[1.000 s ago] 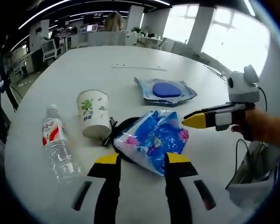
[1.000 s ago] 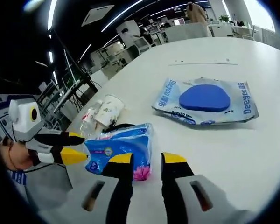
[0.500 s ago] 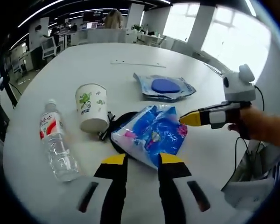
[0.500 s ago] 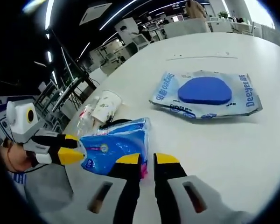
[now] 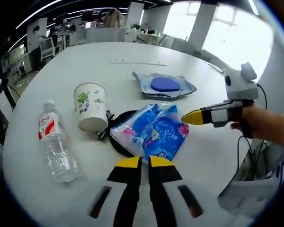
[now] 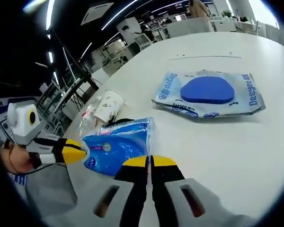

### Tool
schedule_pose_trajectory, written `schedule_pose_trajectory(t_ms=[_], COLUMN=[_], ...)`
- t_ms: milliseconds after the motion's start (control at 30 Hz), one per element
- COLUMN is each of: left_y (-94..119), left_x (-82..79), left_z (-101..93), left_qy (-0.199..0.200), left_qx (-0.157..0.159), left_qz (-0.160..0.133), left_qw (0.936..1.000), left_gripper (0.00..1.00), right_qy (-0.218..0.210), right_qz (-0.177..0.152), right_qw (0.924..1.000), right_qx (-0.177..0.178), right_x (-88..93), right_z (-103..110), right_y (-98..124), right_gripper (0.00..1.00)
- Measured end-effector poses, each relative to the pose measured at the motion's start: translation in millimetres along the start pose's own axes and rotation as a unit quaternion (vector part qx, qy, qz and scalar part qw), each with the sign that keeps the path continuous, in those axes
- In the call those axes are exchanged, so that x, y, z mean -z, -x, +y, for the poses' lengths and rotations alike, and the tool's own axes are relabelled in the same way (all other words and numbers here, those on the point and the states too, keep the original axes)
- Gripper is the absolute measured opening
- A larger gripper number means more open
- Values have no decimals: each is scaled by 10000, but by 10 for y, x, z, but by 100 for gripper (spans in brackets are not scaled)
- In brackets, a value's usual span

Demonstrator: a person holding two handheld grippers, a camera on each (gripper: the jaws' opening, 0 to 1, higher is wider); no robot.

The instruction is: Arrange the tabletop items into an orderly group along one side of the table until the central work area is clear of visible clutter.

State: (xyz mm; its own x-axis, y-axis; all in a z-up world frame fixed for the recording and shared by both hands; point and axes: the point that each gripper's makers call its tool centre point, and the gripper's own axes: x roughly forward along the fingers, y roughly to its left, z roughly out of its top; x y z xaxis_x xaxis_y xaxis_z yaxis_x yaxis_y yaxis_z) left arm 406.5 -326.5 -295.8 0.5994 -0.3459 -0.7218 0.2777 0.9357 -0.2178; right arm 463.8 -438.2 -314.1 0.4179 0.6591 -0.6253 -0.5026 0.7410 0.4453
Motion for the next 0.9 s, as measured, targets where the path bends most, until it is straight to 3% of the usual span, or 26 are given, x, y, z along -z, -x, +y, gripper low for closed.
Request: schedule_pose_trajectory(t_ms=[300,900], left_y=[31,123], left_x=[9,-311], left_z=[-5,-218], left_qy=[52,-173], left_qx=[32,315], left_qz=[12,-267], left_qw=[10000,9990], left_gripper=[0,0], right_qy=[28,-27], right_qz=[-47,-555], right_qw=[10000,9984], right_qx=[-22,77], right_x=[-29,-288], right_z=[41,92], right_y=[53,432], right_gripper=[0,0])
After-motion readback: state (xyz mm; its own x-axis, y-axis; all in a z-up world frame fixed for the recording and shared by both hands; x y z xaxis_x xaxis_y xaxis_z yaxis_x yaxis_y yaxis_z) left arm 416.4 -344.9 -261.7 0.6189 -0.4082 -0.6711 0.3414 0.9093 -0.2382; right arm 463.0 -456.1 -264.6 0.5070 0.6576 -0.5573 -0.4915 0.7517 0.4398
